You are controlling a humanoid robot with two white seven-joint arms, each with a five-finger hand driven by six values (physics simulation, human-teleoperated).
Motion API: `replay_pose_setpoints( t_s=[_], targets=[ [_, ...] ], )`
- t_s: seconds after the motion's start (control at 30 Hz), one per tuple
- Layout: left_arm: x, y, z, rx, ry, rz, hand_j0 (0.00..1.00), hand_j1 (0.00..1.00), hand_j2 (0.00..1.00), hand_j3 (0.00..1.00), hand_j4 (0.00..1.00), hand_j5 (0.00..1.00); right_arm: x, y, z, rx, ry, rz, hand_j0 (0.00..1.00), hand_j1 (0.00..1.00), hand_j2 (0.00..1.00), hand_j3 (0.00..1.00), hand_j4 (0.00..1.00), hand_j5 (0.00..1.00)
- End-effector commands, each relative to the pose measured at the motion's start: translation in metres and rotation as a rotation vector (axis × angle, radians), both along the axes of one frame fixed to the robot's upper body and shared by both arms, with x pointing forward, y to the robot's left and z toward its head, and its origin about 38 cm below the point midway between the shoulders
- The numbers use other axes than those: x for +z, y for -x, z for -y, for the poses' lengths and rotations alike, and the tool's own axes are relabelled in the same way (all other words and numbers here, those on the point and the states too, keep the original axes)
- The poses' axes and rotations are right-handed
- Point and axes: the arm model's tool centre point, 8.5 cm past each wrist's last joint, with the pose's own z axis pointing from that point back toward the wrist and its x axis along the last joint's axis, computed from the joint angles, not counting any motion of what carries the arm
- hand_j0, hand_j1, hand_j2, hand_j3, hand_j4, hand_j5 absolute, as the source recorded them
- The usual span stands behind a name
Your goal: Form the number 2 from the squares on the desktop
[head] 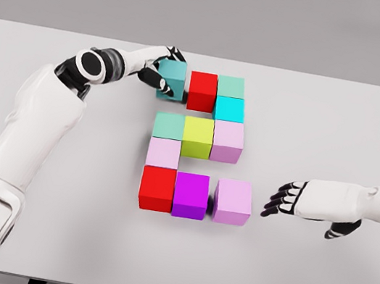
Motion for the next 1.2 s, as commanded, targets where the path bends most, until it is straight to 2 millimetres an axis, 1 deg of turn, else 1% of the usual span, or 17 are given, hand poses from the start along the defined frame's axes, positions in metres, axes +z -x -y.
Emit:
replay_pose_setpoints(
  t_s=[0.0, 0.1, 0.17, 0.23, 0.37, 0.63, 0.73, 0.8, 0.93, 1.03, 1.13, 1.17],
  targets=[
    [-0.001, 0.000, 0.000, 0.001, 0.004, -0.004, 0.43, 0.43, 0.43, 0.43, 0.43, 0.43, 0.001, -0.001, -0.001, -0.002, -0.006, -0.001, 1.00, 1.00, 1.00, 1.00, 1.00, 1.00],
    [-0.001, 0.000, 0.002, -0.002, 0.007, -0.004, 0.51, 0.51, 0.51, 0.51, 0.51, 0.51, -0.001, -0.002, -0.004, 0.001, -0.012, 0.000, 1.00, 1.00, 1.00, 1.00, 1.00, 1.00],
    [-0.001, 0.000, 0.002, -0.003, 0.007, -0.003, 0.55, 0.55, 0.55, 0.55, 0.55, 0.55, -0.003, -0.004, -0.002, -0.006, -0.006, -0.002, 1.00, 1.00, 1.00, 1.00, 1.00, 1.00],
    [-0.001, 0.000, 0.002, -0.005, 0.007, -0.002, 0.57, 0.57, 0.57, 0.57, 0.57, 0.57, -0.007, -0.008, -0.005, -0.004, -0.003, 0.003, 1.00, 1.00, 1.00, 1.00, 1.00, 1.00],
    [-0.001, 0.000, 0.003, -0.006, 0.009, -0.001, 0.60, 0.60, 0.60, 0.60, 0.60, 0.60, -0.006, -0.009, -0.013, 0.011, -0.015, 0.008, 1.00, 1.00, 1.00, 1.00, 1.00, 1.00],
    [-0.001, 0.000, 0.002, -0.005, 0.010, -0.003, 0.70, 0.70, 0.70, 0.70, 0.70, 0.70, -0.007, -0.009, -0.023, 0.033, -0.033, 0.009, 1.00, 1.00, 1.00, 1.00, 1.00, 1.00],
    [-0.002, 0.000, 0.003, -0.007, 0.010, -0.005, 0.75, 0.75, 0.75, 0.75, 0.75, 0.75, -0.004, -0.006, -0.030, 0.056, -0.043, 0.016, 1.00, 1.00, 1.00, 1.00, 1.00, 1.00],
    [-0.002, 0.000, 0.003, -0.006, 0.011, -0.004, 0.77, 0.77, 0.77, 0.77, 0.77, 0.77, -0.004, -0.006, -0.031, 0.059, -0.045, 0.016, 1.00, 1.00, 1.00, 1.00, 1.00, 1.00],
    [-0.002, 0.000, 0.003, -0.005, 0.012, -0.004, 0.81, 0.81, 0.81, 0.81, 0.81, 0.81, -0.005, -0.008, -0.027, 0.044, -0.038, 0.014, 1.00, 1.00, 1.00, 1.00, 1.00, 1.00],
    [-0.002, 0.000, 0.002, -0.004, 0.013, -0.004, 0.85, 0.85, 0.85, 0.85, 0.85, 0.85, -0.011, -0.017, -0.013, -0.004, -0.018, 0.006, 1.00, 1.00, 1.00, 1.00, 1.00, 1.00],
    [-0.002, 0.000, 0.002, -0.004, 0.013, -0.004, 0.87, 0.87, 0.87, 0.87, 0.87, 0.87, -0.012, -0.022, -0.007, -0.028, -0.010, 0.008, 1.00, 1.00, 1.00, 1.00, 1.00, 1.00],
    [-0.002, 0.000, 0.002, -0.004, 0.013, -0.004, 0.88, 0.88, 0.88, 0.88, 0.88, 0.88, -0.010, -0.023, -0.008, -0.027, -0.011, 0.014, 1.00, 1.00, 1.00, 1.00, 1.00, 1.00]
  ],
)
